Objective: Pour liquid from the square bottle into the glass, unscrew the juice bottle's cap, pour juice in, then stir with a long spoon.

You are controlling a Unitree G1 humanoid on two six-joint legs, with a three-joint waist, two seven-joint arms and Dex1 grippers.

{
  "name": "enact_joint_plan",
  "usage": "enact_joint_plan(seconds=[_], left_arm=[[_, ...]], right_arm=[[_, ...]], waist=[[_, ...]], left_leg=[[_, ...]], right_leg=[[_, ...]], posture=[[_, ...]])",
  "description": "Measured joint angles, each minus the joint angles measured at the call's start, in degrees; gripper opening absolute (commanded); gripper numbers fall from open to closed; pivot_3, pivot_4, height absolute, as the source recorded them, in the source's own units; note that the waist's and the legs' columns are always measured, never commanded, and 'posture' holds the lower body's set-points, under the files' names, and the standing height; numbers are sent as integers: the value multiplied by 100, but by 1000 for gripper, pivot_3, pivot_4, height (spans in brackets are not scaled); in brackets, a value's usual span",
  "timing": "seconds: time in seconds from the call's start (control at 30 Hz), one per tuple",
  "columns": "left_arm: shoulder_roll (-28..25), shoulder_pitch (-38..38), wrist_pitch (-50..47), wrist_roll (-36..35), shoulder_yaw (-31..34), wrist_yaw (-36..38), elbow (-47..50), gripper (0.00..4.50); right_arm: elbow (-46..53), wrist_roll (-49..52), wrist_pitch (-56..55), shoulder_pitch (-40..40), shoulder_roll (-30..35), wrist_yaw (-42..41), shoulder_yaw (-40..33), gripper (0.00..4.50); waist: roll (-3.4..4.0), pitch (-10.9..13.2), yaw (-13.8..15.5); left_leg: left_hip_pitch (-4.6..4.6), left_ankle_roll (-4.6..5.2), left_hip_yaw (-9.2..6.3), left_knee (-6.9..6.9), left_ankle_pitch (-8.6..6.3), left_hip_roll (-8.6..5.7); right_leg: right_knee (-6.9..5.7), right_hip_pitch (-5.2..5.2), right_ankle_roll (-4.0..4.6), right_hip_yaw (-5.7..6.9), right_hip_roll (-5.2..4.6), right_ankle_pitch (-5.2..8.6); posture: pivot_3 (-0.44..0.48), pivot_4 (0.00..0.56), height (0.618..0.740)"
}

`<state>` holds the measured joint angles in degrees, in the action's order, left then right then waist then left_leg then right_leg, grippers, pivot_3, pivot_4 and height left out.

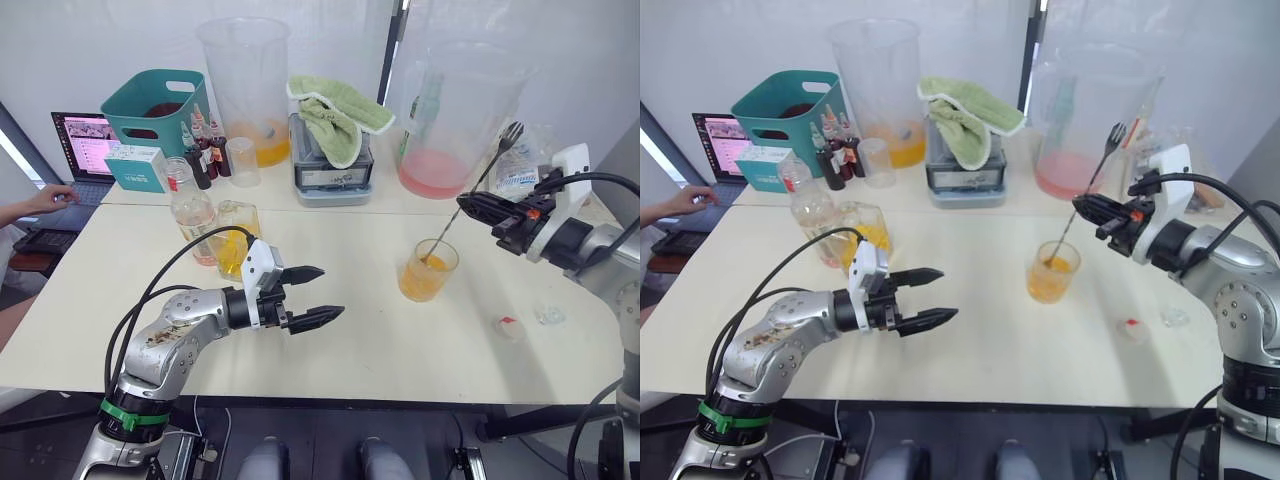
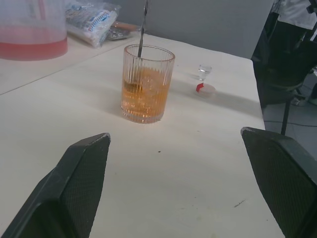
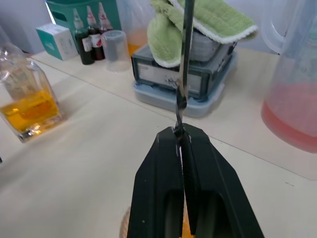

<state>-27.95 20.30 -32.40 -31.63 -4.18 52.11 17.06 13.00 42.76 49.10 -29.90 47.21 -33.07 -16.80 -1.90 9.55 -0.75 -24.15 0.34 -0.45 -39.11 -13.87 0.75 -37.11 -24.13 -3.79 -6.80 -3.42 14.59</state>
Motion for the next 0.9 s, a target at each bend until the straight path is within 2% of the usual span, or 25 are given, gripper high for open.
enact_joint_plan(seconds=[0.2,0.43,0.63,0.9], left_arm=[[-3,-1,0,0,4,-11,1,4477],[-2,-1,0,0,7,-14,2,4477],[-3,-2,0,0,7,-13,2,4477],[-2,-1,0,0,7,-13,2,4477]], right_arm=[[73,128,169,140,231,-279,-41,0],[144,293,270,-67,-109,-21,-86,0],[136,247,222,-86,-17,46,-114,0],[161,928,664,-319,156,20,-695,0]], waist=[[0,0,-9],[0,0,-13],[0,0,4],[1,0,-11]], left_leg=[[1,0,-1,1,0,2],[0,0,-2,1,0,2],[-1,0,-2,0,0,0],[1,0,-3,1,0,3]], right_leg=[[-1,0,0,0,2,0],[-2,-2,0,0,2,0],[0,0,0,1,0,0],[-1,0,0,1,2,0]], posture=[[0,150,733],[0,150,733],[0,150,733],[0,150,733]])
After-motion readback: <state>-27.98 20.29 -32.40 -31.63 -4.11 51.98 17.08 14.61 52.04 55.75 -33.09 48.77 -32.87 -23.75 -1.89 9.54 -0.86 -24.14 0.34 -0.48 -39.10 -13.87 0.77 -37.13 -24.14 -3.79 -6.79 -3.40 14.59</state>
